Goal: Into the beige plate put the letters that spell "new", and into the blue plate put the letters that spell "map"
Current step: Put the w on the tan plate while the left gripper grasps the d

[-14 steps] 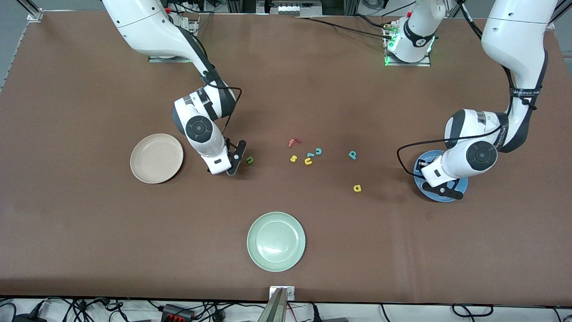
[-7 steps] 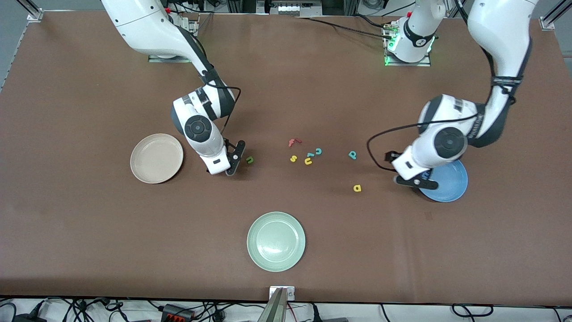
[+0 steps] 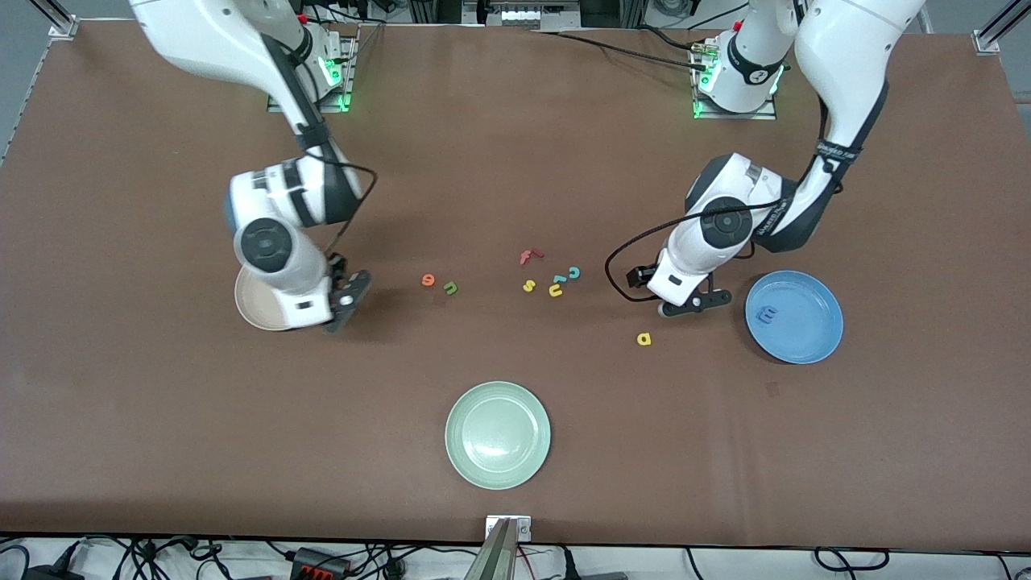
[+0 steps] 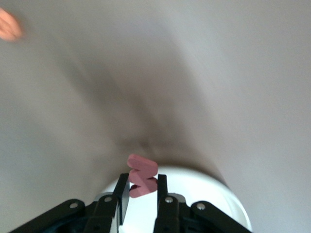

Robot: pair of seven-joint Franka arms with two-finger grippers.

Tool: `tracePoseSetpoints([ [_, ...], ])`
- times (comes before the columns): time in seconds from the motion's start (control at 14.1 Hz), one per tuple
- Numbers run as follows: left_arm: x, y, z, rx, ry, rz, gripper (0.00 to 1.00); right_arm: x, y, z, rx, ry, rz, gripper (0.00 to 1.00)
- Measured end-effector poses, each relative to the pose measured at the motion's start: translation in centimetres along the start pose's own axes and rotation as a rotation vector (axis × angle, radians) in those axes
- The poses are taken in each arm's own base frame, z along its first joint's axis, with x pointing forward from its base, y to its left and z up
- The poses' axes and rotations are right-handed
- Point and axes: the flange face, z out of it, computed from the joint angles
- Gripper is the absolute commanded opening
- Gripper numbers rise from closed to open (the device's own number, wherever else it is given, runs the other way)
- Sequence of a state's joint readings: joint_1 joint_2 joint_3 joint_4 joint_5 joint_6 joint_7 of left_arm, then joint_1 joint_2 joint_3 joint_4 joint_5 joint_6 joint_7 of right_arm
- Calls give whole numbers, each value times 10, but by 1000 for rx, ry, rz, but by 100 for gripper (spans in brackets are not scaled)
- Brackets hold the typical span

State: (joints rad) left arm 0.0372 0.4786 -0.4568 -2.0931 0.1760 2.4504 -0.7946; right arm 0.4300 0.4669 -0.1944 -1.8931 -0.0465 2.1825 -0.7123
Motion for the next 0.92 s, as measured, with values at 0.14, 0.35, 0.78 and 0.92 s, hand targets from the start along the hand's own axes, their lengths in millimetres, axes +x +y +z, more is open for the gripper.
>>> tracePoseSetpoints([
  [0.14,-14,-4,26,-23,-8,-5,84,-32,24,11,33,-34,65,7],
  [0.35,-25,8,39,-28,-20,12,73,-63,41,30,65,-54,121,9],
  [0.78,-20,12,37,-5,23,66,51,-70,28,69,38,-24,172,100],
  [0.92,-17,12,39,-6,24,67,42,-58,21,46,39,-22,258,100],
])
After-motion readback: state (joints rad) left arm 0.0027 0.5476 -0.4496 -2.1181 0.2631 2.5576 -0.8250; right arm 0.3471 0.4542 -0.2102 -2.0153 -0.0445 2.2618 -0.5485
